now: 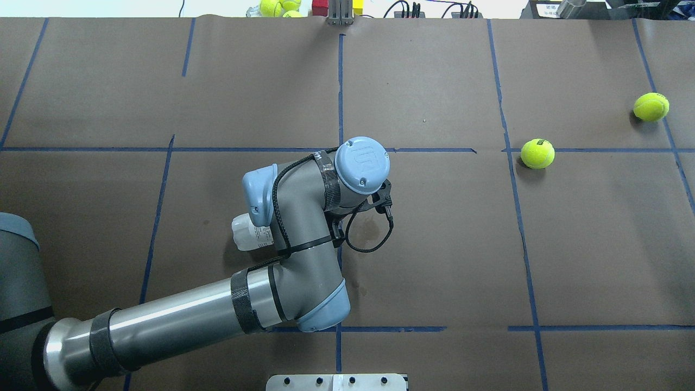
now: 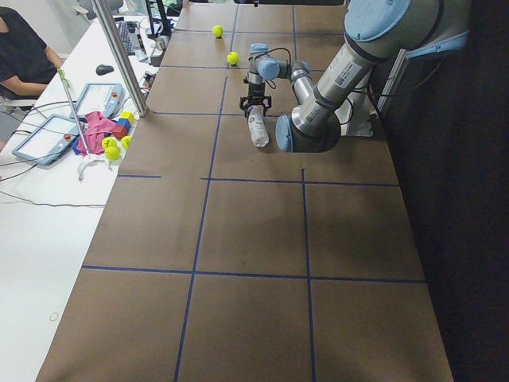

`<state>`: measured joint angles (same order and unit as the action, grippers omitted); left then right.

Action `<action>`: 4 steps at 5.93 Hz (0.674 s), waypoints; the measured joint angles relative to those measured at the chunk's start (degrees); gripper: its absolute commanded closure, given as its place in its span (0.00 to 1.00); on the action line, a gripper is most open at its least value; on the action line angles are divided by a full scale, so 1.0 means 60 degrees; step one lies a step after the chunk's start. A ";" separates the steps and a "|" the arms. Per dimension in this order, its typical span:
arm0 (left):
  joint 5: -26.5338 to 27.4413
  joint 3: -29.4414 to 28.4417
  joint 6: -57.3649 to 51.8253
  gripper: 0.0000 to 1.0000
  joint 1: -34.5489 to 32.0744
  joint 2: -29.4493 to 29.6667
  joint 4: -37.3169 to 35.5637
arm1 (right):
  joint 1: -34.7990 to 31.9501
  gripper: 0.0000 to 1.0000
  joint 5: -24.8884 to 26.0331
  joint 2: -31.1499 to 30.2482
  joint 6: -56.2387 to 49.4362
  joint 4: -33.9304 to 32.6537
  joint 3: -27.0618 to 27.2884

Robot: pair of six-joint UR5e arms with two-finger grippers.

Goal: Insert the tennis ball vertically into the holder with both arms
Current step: 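Lift the clear tube with the left gripper and rotate it upright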

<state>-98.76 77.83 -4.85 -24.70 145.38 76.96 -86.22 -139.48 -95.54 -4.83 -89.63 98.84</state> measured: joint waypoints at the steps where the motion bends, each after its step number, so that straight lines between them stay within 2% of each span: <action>1: 0.0007 -0.0080 -0.0012 0.06 0.0006 -0.0008 0.0133 | 0.0000 0.00 0.0003 0.0000 0.0004 0.0002 0.0001; 4: 0.0010 -0.0160 -0.0056 0.32 0.0005 -0.0044 0.0283 | 0.0000 0.00 -0.0071 0.0024 0.0007 -0.0002 -0.0008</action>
<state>-98.70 76.87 -5.19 -24.67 145.12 78.65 -86.22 -139.90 -95.40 -4.79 -89.64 98.79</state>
